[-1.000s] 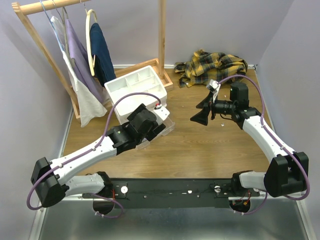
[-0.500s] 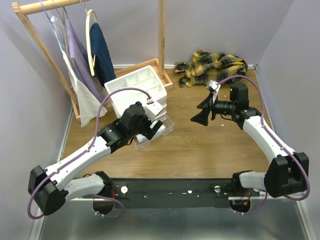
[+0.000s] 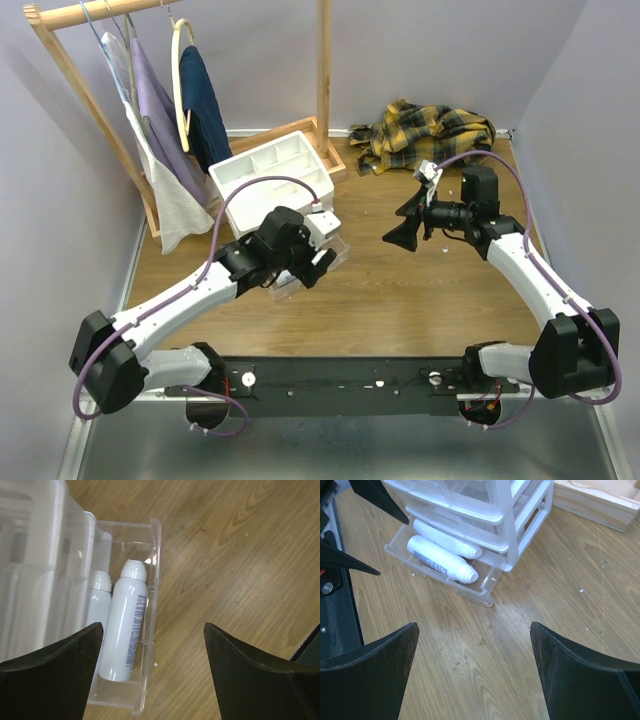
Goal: Organize the makeup
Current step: Close the drawer in the storage box.
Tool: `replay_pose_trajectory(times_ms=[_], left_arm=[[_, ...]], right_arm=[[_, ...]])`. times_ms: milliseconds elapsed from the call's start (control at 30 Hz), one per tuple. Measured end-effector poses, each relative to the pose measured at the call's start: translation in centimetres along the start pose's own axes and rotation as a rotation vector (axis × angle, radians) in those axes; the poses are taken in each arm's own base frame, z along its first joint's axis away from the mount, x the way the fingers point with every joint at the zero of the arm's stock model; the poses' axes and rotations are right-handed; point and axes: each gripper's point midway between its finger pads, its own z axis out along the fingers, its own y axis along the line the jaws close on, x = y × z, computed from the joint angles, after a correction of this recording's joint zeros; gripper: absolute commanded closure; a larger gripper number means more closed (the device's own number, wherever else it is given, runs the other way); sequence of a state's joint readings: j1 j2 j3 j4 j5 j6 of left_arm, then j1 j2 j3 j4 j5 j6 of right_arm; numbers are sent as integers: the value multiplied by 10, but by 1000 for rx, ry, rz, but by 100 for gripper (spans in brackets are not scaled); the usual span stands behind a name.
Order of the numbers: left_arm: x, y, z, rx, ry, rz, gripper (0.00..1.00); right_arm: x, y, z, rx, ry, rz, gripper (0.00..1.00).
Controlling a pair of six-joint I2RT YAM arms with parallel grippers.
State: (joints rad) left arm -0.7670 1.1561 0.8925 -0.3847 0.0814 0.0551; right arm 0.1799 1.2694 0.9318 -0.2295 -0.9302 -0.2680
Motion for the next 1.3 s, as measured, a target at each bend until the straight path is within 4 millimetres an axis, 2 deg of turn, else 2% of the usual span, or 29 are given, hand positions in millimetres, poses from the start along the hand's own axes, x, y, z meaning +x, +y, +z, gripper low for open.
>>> replay_pose_trajectory(times_ms=[300,533,767,933,1300], left_arm=[[21,-20,25,88,131,-26,41],[44,-35,42,76,253,25,50],[75,-33,50,5,387,89,59],[88,-30,55,-41,456,130,65],[96,-25,56,-90,502,170,69]], right_arm=[[-2,0,-1,3,-4,-12,0],[-2,0,-1,3,-4,-16,0],[-2,0,-1,3,-4,-17,0],[-2,0,-1,3,-4,-17,0],[-2,0,-1,3,-4,-17,0]])
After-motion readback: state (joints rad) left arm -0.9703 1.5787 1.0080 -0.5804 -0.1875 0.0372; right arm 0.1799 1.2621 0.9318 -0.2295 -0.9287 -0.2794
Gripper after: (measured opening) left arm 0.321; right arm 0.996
